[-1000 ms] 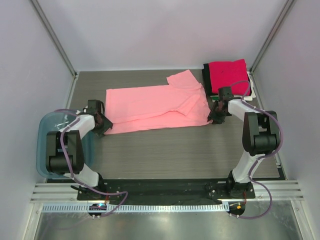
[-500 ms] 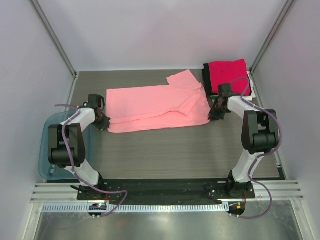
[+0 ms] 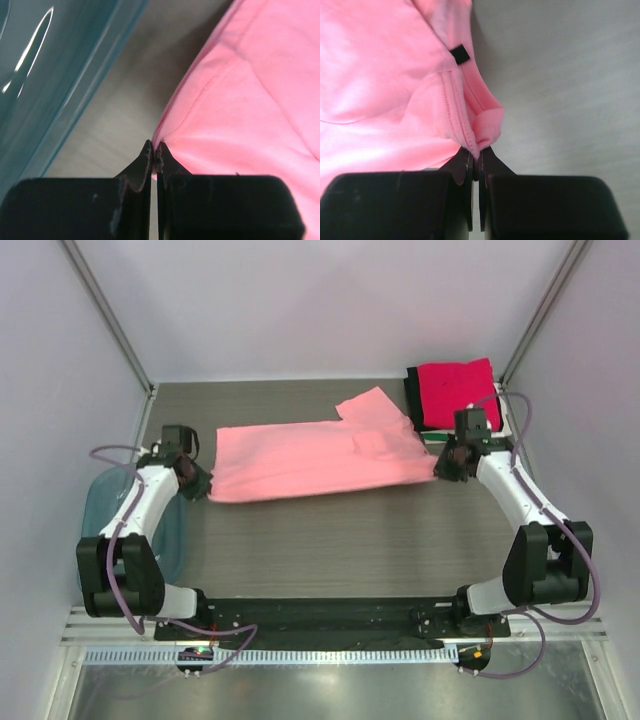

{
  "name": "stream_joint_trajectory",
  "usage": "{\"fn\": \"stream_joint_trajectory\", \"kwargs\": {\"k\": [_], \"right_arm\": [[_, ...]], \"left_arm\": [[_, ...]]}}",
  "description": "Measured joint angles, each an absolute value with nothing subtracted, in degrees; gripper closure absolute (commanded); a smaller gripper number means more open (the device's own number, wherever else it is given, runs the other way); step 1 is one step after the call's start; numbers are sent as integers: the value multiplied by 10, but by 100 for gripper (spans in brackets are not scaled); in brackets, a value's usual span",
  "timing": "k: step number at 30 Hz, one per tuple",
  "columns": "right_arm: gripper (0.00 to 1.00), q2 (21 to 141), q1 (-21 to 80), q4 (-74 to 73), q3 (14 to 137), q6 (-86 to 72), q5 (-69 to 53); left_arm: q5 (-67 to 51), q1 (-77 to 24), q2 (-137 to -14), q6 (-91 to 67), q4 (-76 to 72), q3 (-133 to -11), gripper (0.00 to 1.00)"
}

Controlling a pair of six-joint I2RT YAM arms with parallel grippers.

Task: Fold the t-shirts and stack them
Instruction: Fold the tshirt

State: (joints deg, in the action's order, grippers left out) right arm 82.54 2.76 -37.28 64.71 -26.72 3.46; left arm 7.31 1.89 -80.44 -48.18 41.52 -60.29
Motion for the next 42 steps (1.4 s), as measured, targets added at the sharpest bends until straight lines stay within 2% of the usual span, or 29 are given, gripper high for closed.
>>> {"fn": "stream_joint_trajectory", "kwargs": {"k": [4,7,9,13,14,15,16,17,18,19,20,21,22,23,27,31,36,42], "right_arm": [[99,818,28,-390,542,-283,35],[94,809,27,-402,495,-303,33],[85,790,25,-399,472,-319,31],[78,729,24,-395,429,-351,26],[71,714,24,-393,417,-363,24],[68,701,24,-392,407,-373,23],[63,689,23,-392,397,-380,22],[47,677,23,-391,386,-387,22],[40,663,22,-393,376,-398,21],[34,652,22,-395,371,-404,22],[25,639,21,-399,366,-411,22],[23,627,21,-405,364,-417,24],[22,614,21,-410,364,-421,26],[22,599,21,-414,364,-423,28],[22,551,21,-435,388,-418,28],[23,576,31,-435,486,-378,19],[23,730,86,-421,688,-308,36],[23,980,128,-396,938,-230,46]], "left_arm": [[69,19,-783,-494,434,-503,98],[66,19,-763,-505,447,-458,96],[65,19,-748,-509,448,-445,94],[64,19,-707,-522,451,-427,88],[64,19,-695,-525,453,-424,87],[64,19,-680,-528,458,-420,84],[64,19,-666,-532,462,-418,74],[64,19,-652,-533,469,-417,66],[64,19,-637,-537,476,-417,59],[64,19,-624,-538,482,-417,45],[64,19,-610,-538,488,-417,41],[63,20,-596,-541,496,-417,37],[64,20,-580,-540,506,-418,32],[64,20,-567,-539,518,-423,31],[64,20,-534,-521,549,-462,29],[57,20,-519,-475,545,-516,29],[44,20,-521,-421,534,-526,29],[44,20,-545,-370,520,-515,29]]}}
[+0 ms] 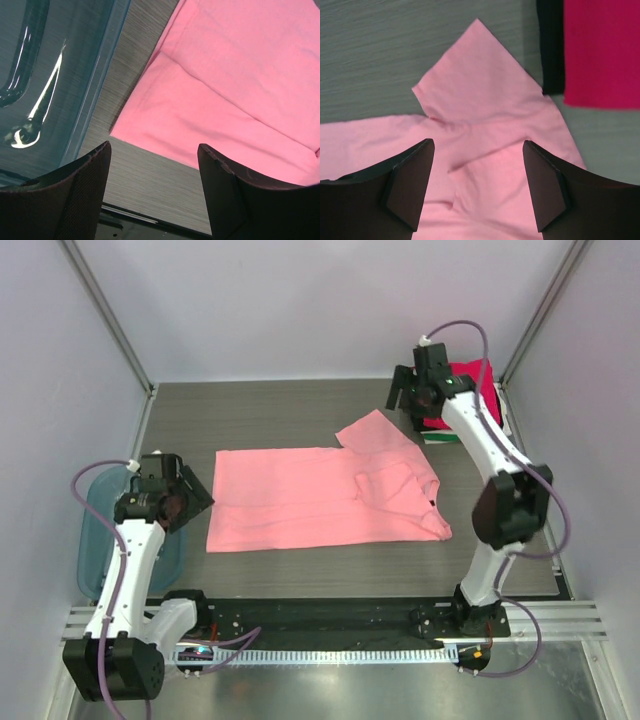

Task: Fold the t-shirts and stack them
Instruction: Fold the tshirt

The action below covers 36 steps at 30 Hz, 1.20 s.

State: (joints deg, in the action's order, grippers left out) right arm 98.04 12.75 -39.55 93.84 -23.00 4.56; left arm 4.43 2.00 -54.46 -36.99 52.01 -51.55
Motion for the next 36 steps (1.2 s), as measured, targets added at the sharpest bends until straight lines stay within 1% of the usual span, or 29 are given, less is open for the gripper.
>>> {"fn": "stream_joint_trajectory", "kwargs": {"k": [7,12,15,24,25,27,28,30,31,33,34,35,36], "right_arm": [[23,1279,137,-417,1226,-171,62],[23,1415,141,-424,1367,-148,86],[23,1460,145,-418,1406,-138,103],[23,1537,152,-369,1442,-123,134],[29,1543,153,-365,1443,-121,136],[34,1550,156,-351,1448,-120,141],[41,1551,157,-349,1448,-119,145],[48,1552,162,-346,1448,-116,149],[60,1553,165,-345,1448,-117,150],[67,1553,169,-342,1444,-116,152],[75,1553,171,-336,1440,-118,153],[78,1552,172,-328,1435,-119,154],[86,1550,173,-318,1428,-122,154]], "left_arm": [[36,20,-555,-352,497,-499,30],[28,20,-555,-350,485,-493,30],[23,20,-554,-348,482,-492,30],[15,20,-553,-342,470,-488,32],[14,20,-553,-342,469,-487,32],[14,20,-553,-342,469,-487,32],[14,20,-553,-342,469,-487,32],[14,20,-553,-342,469,-487,33],[14,20,-552,-342,469,-487,33],[14,20,-552,-342,469,-486,33],[14,20,-551,-342,469,-486,33],[14,20,-550,-342,469,-486,33],[14,20,-550,-342,469,-486,33]]}}
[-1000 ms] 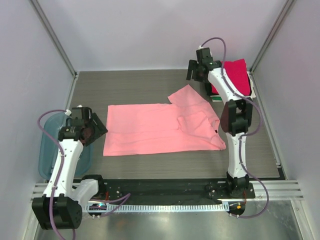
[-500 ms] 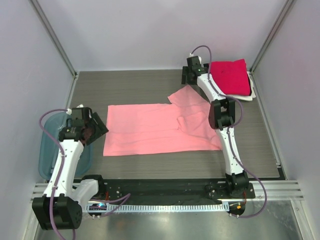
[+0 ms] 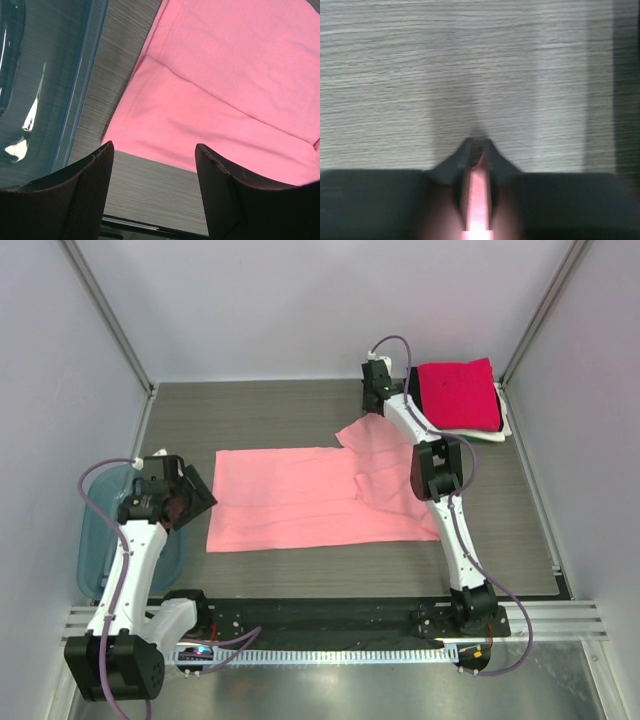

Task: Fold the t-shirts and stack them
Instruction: Fold the tshirt

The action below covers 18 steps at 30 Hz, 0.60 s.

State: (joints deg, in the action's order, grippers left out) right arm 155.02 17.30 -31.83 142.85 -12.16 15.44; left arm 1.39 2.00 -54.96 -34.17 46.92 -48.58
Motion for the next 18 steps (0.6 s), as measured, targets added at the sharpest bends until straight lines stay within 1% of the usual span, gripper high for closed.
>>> {"fn": "stream_joint_trajectory", "kwargs": {"k": [2,3,9,12,15,18], "right_arm": [[98,1542,175,-304,1410,-124,156],[99,1538,175,-300,1402,-125,157],[99,1523,175,-289,1377,-136,155],[99,1513,175,-300,1367,-139,153],[99,1496,175,-320,1347,-145,150],[99,1468,175,-334,1313,-154,144]], "left_arm": [[14,20,-548,-342,469,-486,33],[14,20,-548,-342,469,-486,33],[15,20,-561,-342,456,-485,34],[18,20,-618,-345,451,-510,34],[24,20,-701,-351,443,-574,35],[31,20,-808,-358,429,-681,37]]}}
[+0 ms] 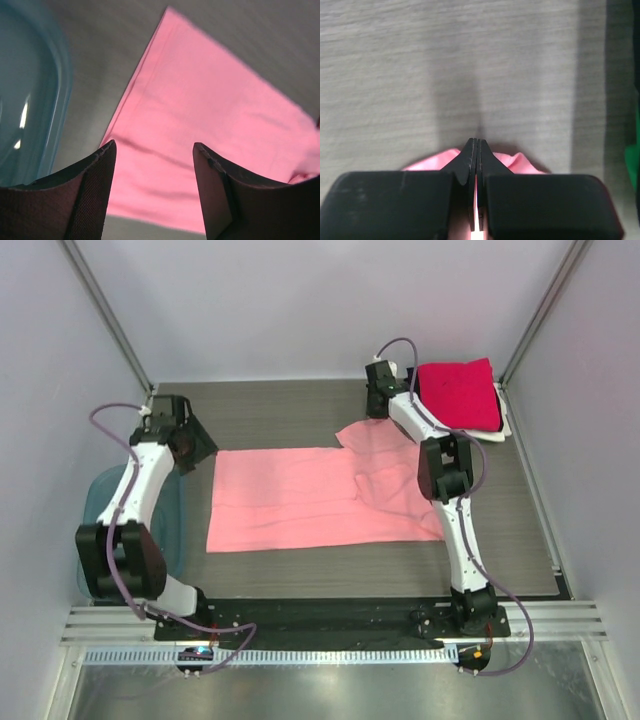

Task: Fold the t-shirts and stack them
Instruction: Fold the tshirt

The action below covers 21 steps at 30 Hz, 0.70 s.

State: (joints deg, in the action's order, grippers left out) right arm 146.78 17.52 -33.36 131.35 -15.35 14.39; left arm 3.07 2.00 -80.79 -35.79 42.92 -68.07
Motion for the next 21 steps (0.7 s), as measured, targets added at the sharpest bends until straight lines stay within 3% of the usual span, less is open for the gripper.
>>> {"fn": "stream_joint_trajectory", "kwargs": {"k": [12,21], "right_arm": [[99,1294,181,-337,1138,-184,107],[99,1237,187,-317,1041,-190,91]], "left_arm": [[49,20,-1211,-357,408,-990,46],[49,20,-1277,-361,429,-1030,48]]}}
